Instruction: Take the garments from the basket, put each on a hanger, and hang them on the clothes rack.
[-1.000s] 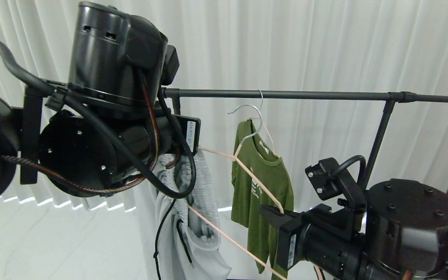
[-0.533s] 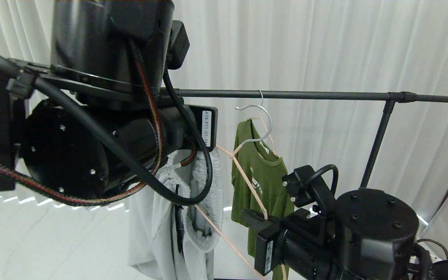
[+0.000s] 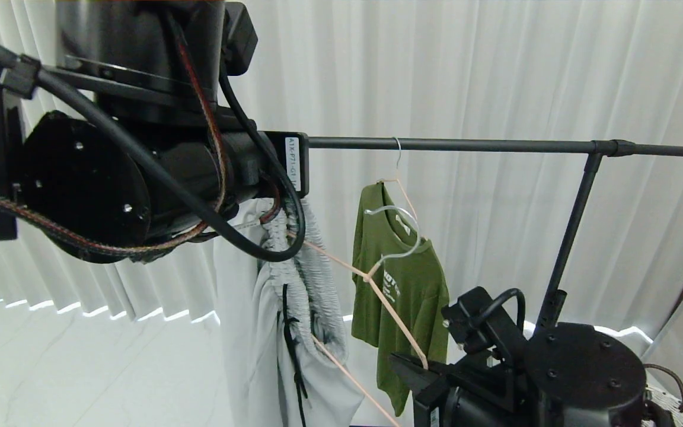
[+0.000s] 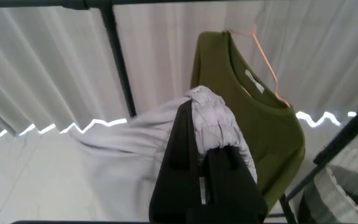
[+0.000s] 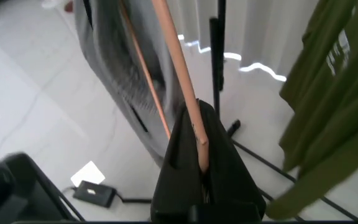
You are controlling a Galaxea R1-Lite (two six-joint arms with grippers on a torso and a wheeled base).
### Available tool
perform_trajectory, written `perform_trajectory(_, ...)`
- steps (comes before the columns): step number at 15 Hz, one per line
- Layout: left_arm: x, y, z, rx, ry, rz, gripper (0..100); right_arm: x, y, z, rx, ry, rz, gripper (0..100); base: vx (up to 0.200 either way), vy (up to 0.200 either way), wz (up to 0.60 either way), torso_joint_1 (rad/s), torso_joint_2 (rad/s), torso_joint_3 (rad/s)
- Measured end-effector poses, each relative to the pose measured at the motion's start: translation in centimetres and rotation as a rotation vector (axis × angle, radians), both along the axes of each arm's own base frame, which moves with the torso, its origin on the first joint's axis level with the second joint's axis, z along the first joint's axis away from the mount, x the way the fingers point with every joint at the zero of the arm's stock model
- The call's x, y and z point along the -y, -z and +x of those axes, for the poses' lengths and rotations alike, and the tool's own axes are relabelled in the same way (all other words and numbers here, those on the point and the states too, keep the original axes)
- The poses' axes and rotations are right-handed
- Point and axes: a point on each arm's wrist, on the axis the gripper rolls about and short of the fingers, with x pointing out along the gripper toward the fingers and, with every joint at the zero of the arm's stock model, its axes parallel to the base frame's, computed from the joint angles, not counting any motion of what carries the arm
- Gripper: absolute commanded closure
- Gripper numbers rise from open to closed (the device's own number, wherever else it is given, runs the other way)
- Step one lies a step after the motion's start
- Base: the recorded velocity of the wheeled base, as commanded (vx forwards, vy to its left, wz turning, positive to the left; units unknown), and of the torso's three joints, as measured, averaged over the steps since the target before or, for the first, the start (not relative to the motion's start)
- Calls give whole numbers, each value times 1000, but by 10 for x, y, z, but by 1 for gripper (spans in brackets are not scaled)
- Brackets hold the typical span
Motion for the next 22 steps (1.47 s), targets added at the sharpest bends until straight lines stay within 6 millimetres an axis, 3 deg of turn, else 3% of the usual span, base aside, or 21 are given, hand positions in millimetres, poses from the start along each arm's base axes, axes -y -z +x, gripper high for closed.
perform_trajectory(4, 5, 2, -4, -6, 22, 6, 100, 16, 8, -4, -40, 12, -92, 100, 0, 0, 0, 0, 0, 0)
perform_trajectory(7, 19, 15, -19, -40, 91, 20, 100, 12, -3, 3, -37, 30, -82, 100, 0, 0, 0, 0, 0, 0)
perform_trajectory(11, 24, 28, -25, -73, 112, 38, 100, 16, -18, 4, -85, 31, -165, 100, 0, 0, 0, 0, 0, 0)
perform_trajectory(20, 17, 43, -13, -106, 62, 67, 100, 53, -46, -16, -234, 45, -364, 100, 0, 0, 0, 0, 0, 0)
perform_trajectory(22, 17, 43, -13, -106, 62, 67, 100, 58, -53, -19, -255, 58, -338, 100, 0, 0, 0, 0, 0, 0)
